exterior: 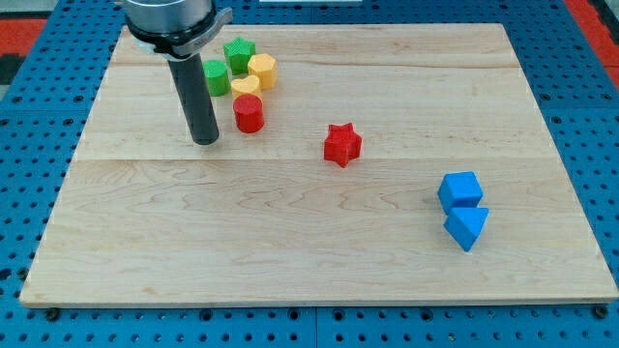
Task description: Place your arm to the bottom of the red star
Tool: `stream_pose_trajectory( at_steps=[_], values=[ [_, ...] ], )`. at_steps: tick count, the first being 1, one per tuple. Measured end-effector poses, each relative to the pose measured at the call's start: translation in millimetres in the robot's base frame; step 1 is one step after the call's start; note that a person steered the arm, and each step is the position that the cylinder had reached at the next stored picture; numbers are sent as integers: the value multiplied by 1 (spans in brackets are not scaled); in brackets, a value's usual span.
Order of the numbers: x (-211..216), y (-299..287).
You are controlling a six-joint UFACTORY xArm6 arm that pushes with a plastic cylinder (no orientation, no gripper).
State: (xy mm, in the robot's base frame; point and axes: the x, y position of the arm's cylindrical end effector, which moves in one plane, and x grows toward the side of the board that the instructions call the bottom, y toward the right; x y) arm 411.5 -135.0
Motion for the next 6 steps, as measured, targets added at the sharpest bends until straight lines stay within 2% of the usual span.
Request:
stream_pose_trajectory(
  at_steps=[2,3,4,6],
  values=[
    [7,-13],
    [50,23],
    [53,54],
    [53,76]
  ],
)
